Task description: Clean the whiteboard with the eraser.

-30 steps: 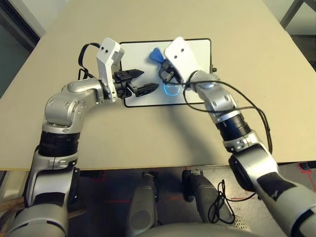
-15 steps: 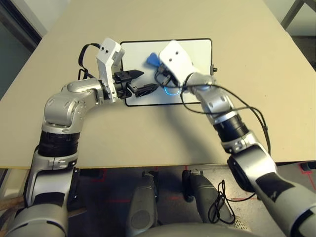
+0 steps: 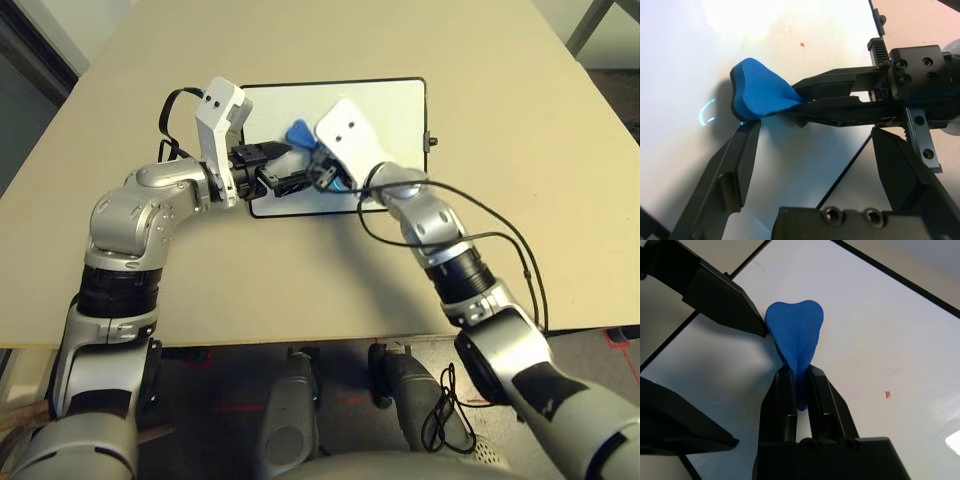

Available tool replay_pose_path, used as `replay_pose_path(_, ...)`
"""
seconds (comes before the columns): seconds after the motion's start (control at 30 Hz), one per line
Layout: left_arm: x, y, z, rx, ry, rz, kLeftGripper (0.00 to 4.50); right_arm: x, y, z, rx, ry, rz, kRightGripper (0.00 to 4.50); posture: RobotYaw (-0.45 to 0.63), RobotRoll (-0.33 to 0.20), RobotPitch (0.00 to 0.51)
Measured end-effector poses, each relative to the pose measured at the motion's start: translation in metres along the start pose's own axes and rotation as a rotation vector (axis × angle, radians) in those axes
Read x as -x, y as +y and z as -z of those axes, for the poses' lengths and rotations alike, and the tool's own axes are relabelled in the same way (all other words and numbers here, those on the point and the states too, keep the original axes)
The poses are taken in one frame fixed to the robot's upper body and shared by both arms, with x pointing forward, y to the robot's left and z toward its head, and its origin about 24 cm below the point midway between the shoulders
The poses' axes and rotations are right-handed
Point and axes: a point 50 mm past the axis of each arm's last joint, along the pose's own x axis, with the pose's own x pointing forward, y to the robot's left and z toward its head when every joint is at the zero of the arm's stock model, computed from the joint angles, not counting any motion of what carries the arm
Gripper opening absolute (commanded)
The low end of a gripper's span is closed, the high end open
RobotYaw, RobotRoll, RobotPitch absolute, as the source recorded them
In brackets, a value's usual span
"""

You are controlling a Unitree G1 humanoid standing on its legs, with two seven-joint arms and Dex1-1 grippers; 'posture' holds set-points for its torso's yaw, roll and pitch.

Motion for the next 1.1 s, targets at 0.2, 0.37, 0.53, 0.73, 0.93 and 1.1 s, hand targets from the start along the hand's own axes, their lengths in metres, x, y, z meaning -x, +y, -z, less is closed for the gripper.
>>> replay_pose_path(0.2, 0.001, 0.0, 0.0, 0.001, 0.0, -0.003, 4.5, -0.005, -0.026, -0.013, 0.029, -0.033, 0.077, 0.2, 0.11, 0.0, 0.259)
replay_pose_path(0.37, 0.001, 0.0, 0.001, 0.002, 0.0, -0.003, 4.5, -0.006, -0.027, -0.013, 0.029, -0.051, 0.086, 0.2, 0.1, 0.0, 0.257)
replay_pose_path(0.53, 0.001, 0.0, 0.001, 0.002, 0.0, -0.003, 4.5, 0.001, -0.008, 0.0, 0.007, -0.036, 0.039, 0.2, 0.1, 0.0, 0.257)
replay_pose_path(0.73, 0.001, 0.0, 0.001, 0.003, 0.0, 0.004, 4.5, 0.006, 0.002, 0.007, 0.002, -0.008, 0.005, 0.2, 0.1, 0.0, 0.256)
replay_pose_path(0.93, 0.0, 0.001, 0.0, 0.001, -0.004, 0.005, 4.5, -0.001, -0.015, -0.005, 0.037, -0.015, 0.041, 0.2, 0.1, 0.0, 0.253)
replay_pose_path(1.1, 0.0, 0.001, 0.0, 0.0, -0.005, 0.005, 4.5, -0.001, -0.043, -0.013, 0.047, -0.044, 0.135, 0.2, 0.1, 0.0, 0.251)
